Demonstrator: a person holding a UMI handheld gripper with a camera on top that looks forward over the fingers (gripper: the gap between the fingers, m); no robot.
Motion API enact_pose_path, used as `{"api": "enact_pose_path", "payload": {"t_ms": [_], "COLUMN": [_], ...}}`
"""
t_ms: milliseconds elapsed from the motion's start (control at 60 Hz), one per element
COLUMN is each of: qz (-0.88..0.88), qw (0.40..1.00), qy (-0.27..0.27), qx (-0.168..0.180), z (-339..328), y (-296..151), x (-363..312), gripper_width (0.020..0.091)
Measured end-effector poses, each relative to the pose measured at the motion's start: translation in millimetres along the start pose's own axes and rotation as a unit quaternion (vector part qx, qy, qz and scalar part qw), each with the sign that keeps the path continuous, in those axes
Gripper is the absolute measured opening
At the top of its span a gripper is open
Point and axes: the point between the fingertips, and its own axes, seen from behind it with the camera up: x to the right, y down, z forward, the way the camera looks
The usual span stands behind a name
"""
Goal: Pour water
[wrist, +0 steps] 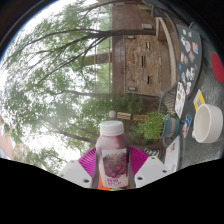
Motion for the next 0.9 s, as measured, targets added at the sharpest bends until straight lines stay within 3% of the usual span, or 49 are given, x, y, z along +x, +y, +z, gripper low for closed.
{"api": "enact_pose_path", "payload": {"t_ms": [17,83,183,267,367,483,650,900], "qz": [-0.038,-0.232,-0.499,-0.632,-0.649,-0.621,-0.631,-0.644], "qw": [0.999,0.973,0.863,0.757,0.717,0.715,0.680,0.676], "qy": [0.001,0.002,0.059,0.148,0.248,0.319,0.372,0.357], "qx": [0.000,0.012,0.057,0.082,0.059,0.026,-0.018,0.008], "z": [13,-4,-48,-96,-157,-215,-278,-308], "y": [-28,-52,-121,-188,-243,-263,-251,-241], "x": [4,-46,-71,-35,60,154,216,188], "gripper_width": [0.0428,0.0432,0.0429,0.0427,0.0427,0.0429,0.0432,0.0448]}}
